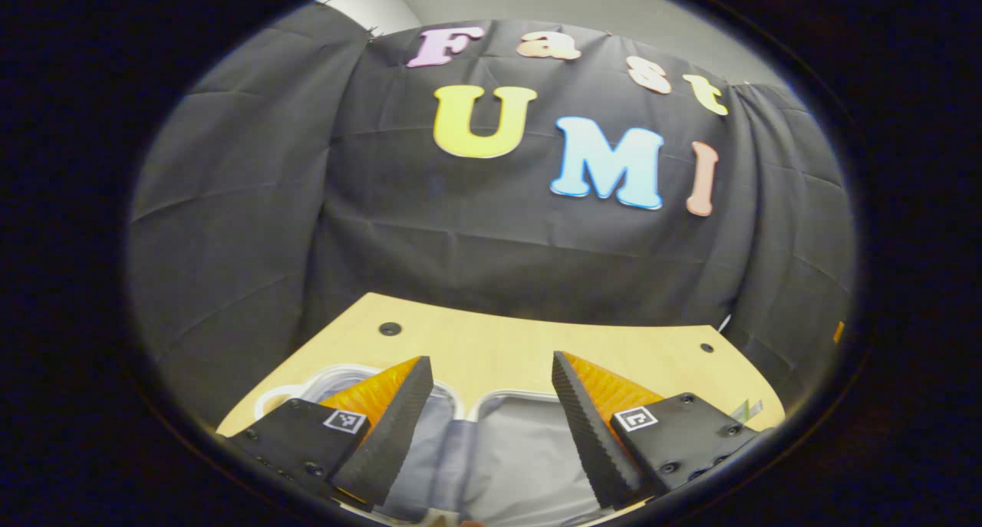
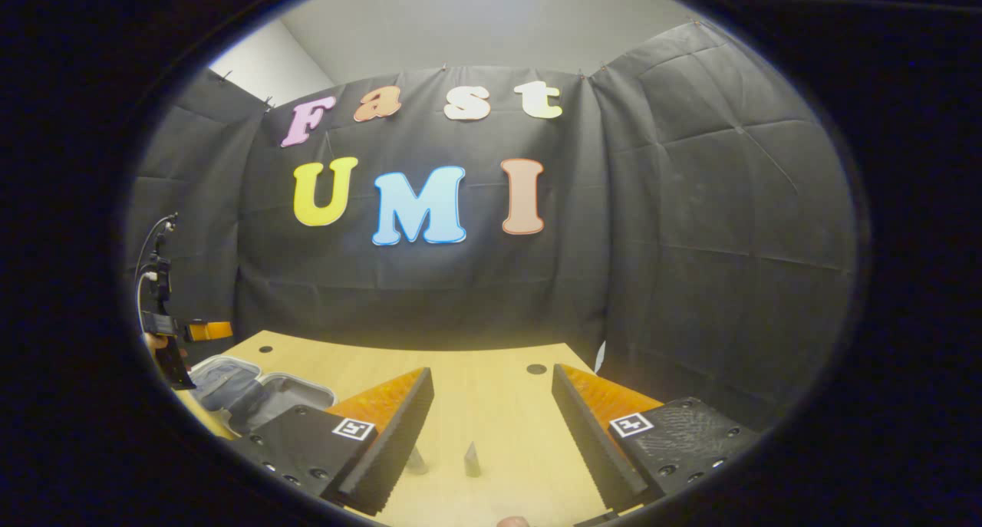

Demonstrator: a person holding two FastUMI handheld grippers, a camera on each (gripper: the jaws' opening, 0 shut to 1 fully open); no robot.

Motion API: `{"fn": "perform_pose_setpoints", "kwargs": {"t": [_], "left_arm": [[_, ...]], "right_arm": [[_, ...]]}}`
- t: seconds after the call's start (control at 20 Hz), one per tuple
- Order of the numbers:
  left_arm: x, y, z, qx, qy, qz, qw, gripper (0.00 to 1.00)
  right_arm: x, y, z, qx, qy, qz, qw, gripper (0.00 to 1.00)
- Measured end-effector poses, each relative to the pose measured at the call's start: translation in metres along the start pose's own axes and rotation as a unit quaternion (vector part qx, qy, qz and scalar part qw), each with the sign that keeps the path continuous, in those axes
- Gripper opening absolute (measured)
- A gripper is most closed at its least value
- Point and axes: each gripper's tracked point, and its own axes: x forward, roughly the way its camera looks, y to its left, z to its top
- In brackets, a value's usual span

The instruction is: First open the suitcase, pack the skin care products into it, and then close the suitcase.

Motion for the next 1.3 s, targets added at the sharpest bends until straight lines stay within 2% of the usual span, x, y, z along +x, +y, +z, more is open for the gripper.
{"fn": "perform_pose_setpoints", "kwargs": {"t": [0.15,0.4,0.6,0.7,0.9,1.15,1.3], "left_arm": [[0.001,-0.096,-0.007,0.006,-0.020,-0.058,0.998,1.00],[0.007,-0.239,-0.048,0.012,-0.014,-0.147,0.989,1.00],[-0.001,-0.334,-0.081,0.037,-0.019,-0.196,0.980,1.00],[-0.003,-0.368,-0.102,0.051,-0.023,-0.212,0.976,1.00],[0.013,-0.400,-0.169,0.072,-0.004,-0.220,0.973,1.00],[0.039,-0.397,-0.262,0.077,0.059,-0.200,0.975,1.00],[0.050,-0.404,-0.295,0.081,0.088,-0.201,0.972,1.00]], "right_arm": [[0.003,-0.013,-0.002,-0.009,0.002,-0.008,1.000,0.94],[0.006,-0.031,-0.003,-0.027,-0.001,-0.011,1.000,0.94],[0.010,-0.040,-0.003,-0.029,-0.007,-0.008,1.000,0.94],[0.015,-0.041,-0.005,-0.022,-0.007,-0.005,1.000,0.94],[0.022,-0.045,-0.014,-0.018,0.003,0.002,1.000,0.94],[0.031,-0.051,-0.034,-0.026,0.031,0.010,0.999,0.94],[0.032,-0.049,-0.044,-0.033,0.044,0.020,0.998,0.95]]}}
